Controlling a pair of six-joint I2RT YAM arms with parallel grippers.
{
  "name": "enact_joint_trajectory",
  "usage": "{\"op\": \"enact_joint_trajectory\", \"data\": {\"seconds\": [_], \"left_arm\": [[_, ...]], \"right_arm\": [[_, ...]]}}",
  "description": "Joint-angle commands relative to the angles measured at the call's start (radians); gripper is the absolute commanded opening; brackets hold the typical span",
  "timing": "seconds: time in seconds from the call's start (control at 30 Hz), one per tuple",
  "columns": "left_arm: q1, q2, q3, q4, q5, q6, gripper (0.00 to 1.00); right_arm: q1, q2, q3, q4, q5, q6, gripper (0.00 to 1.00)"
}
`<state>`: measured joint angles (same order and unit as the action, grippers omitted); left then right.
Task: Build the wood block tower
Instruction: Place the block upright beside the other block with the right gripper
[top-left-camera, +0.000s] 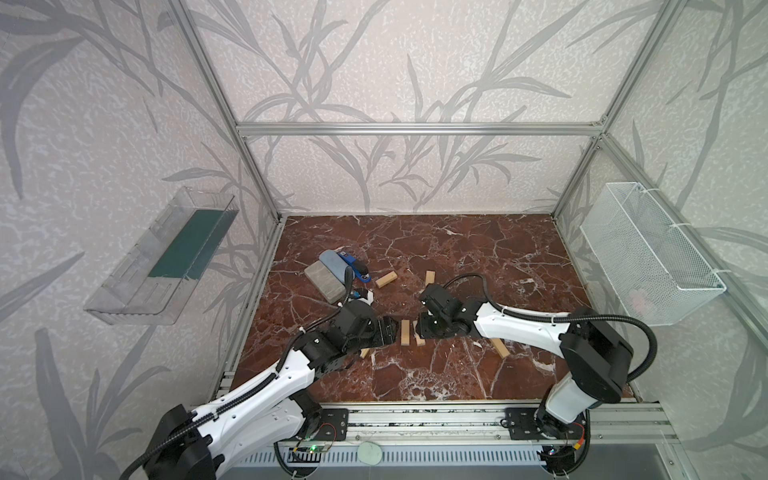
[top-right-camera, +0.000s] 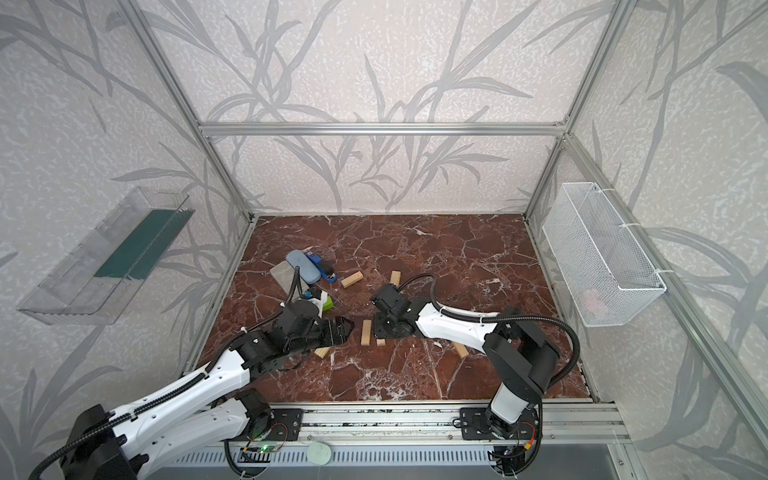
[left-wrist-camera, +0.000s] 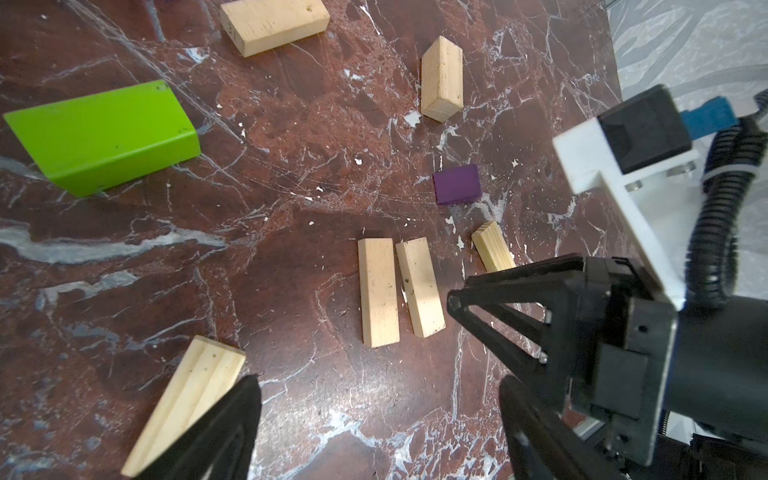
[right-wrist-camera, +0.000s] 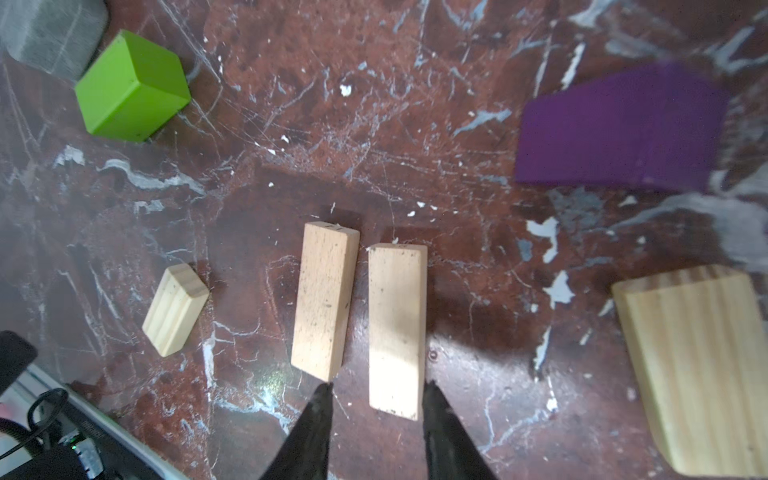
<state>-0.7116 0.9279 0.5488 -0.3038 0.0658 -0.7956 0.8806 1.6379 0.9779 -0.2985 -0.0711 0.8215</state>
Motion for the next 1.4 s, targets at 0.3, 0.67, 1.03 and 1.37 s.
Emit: {"op": "enact_joint_trajectory", "data": {"seconds": [0.3,0.67,1.03,1.37], "left_arm": [[0.006,0.041,-0.002,0.045,0.026,0.005,0.84],[0.006,0.054,-0.004,0.05,0.024,0.012,0.84],[0.006,0.06,-0.003,0.052,0.022,0.013,0.84],[0.006,0.063,-0.001,0.051,0.018,0.016,0.84]], "right_arm": [[-0.059,0.016,-0.08,0.13,-0.126,-0.051,0.29],[-0.061,0.063,-0.088,0.156,-0.137,-0.047,0.24],[-0.063,0.1,-0.103,0.193,-0.162,-0.036,0.21],[-0.057,0.102,-0.123,0.233,-0.159,0.025,0.17]]}}
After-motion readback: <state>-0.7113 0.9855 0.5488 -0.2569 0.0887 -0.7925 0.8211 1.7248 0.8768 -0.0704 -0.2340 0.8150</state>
